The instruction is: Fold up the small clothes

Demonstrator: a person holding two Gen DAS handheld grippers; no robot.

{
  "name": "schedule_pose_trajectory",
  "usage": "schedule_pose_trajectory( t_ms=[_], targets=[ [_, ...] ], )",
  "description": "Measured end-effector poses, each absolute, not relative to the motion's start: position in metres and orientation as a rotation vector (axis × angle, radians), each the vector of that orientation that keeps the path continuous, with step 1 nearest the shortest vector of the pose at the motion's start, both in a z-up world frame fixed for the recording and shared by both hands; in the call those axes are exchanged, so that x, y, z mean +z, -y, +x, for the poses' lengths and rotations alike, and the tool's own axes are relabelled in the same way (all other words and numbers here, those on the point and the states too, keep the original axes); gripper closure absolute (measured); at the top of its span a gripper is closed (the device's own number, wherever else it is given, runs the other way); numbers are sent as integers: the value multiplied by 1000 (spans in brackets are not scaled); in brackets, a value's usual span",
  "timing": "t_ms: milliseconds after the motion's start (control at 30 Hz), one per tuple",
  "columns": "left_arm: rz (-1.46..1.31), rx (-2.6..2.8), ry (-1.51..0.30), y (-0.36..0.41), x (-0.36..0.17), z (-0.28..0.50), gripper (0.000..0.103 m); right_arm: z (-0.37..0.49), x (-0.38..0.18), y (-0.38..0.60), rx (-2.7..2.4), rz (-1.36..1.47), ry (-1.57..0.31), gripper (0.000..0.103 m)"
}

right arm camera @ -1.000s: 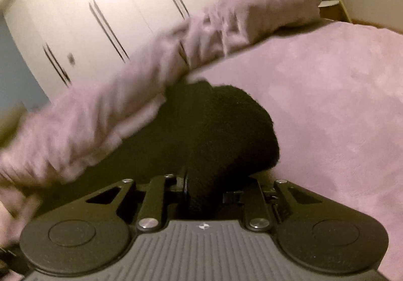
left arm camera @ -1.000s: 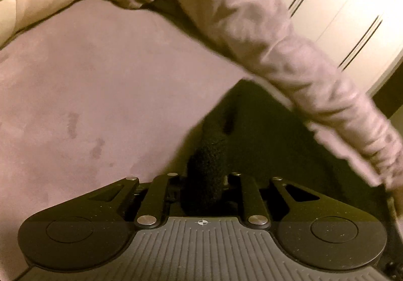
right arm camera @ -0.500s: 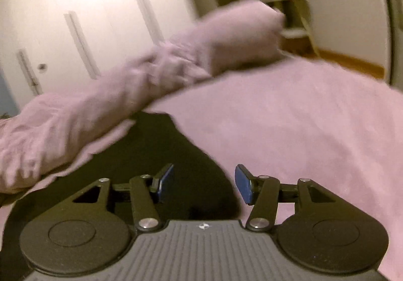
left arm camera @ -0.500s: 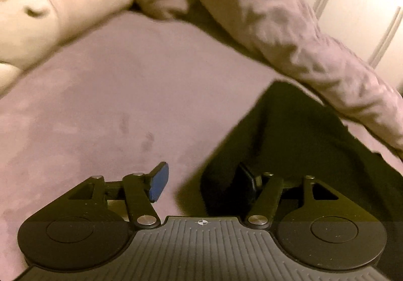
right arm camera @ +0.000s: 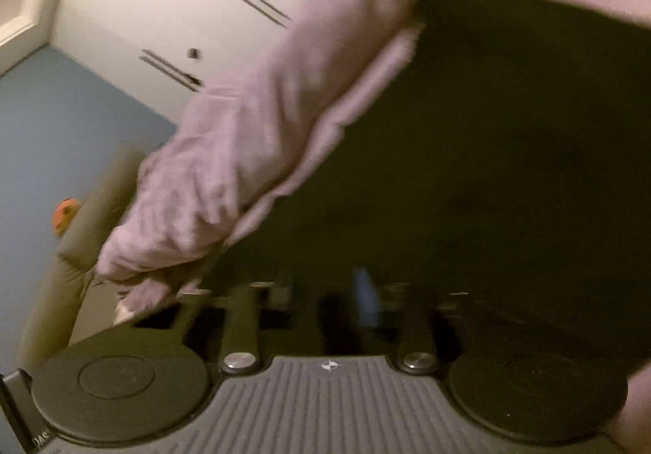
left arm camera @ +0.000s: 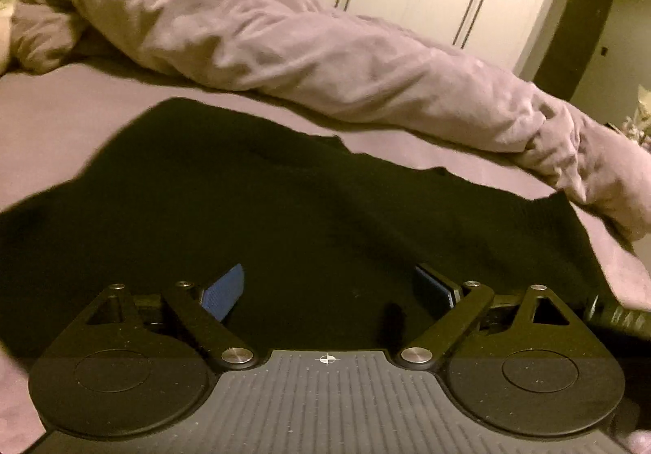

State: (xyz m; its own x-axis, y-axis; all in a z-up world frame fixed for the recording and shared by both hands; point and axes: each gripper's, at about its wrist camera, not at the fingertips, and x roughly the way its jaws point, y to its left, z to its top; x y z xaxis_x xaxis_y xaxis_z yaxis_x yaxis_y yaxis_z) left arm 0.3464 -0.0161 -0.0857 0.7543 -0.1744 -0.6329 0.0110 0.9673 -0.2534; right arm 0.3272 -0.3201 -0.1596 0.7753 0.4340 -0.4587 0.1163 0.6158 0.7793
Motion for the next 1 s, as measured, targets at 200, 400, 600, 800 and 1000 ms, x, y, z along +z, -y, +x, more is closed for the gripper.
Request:
schedule_pose_trajectory(
  t_ms=[200, 400, 600, 800, 1000],
  targets=[
    [-34, 29, -723, 27, -111, 363, 10, 314, -179, 357, 234, 967, -636, 103],
    [-119, 172, -711, -55, -90, 330, 12, 288, -154, 380, 61, 745, -636, 103],
    [-379, 255, -719, -143, -90, 269, 3, 210, -138, 380, -23, 684, -576, 49],
    [-586, 206, -750, -176, -111, 280, 1, 158, -139, 348, 11, 739, -589, 40],
    [-659, 165, -723, -182, -115, 304, 5, 148, -133, 336, -3, 734, -586, 35]
  ],
)
